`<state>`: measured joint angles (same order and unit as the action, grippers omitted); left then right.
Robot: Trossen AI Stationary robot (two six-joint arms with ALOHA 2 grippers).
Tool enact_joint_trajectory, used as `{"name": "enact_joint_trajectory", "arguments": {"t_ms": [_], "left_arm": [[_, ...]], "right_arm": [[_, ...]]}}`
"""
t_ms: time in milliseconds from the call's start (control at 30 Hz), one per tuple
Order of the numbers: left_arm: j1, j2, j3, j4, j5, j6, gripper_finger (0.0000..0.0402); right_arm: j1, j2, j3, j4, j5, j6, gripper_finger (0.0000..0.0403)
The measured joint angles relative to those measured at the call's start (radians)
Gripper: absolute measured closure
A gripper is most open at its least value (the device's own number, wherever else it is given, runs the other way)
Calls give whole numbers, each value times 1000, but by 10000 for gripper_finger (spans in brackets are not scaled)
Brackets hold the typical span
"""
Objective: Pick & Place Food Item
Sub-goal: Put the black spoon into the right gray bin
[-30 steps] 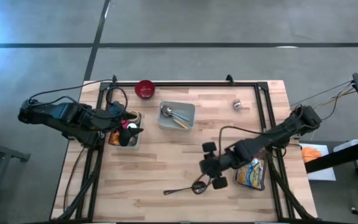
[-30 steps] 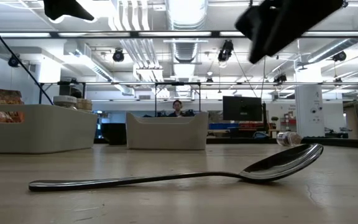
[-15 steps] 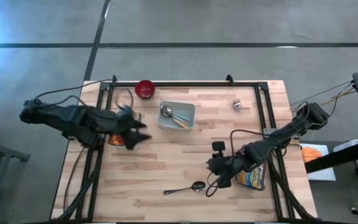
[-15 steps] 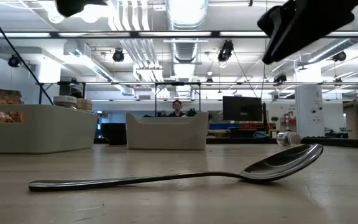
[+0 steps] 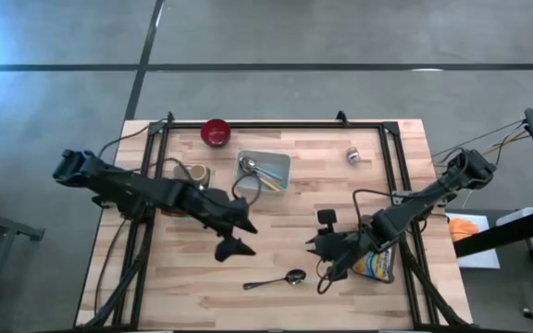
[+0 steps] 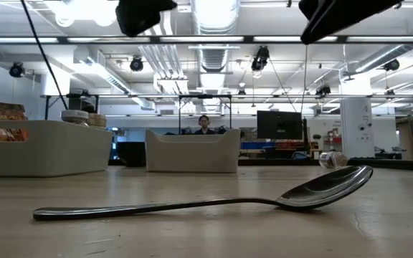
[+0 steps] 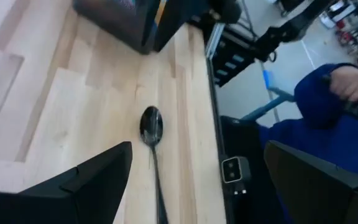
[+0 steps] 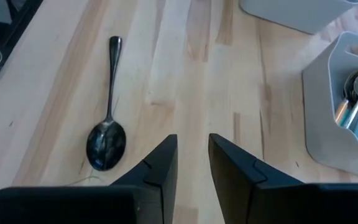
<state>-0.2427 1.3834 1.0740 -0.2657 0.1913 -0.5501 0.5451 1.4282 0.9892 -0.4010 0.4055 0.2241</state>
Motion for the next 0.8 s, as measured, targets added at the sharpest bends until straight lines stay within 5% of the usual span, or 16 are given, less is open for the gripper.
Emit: {"name": "enact_joint_trajectory", "arguments": {"t_ms": [333,567,800], "left_arm": [[-6,158,1,37,-34,-96,30],[-26,238,31,25,-64,3,30],[-108,324,95,-21,-236,152,30]], "right_arm": [[3,0,-43,34,-1,1,317],[3,1,-63,44,-1,4,317],[3,1,-63,50,-1,4,317]]}}
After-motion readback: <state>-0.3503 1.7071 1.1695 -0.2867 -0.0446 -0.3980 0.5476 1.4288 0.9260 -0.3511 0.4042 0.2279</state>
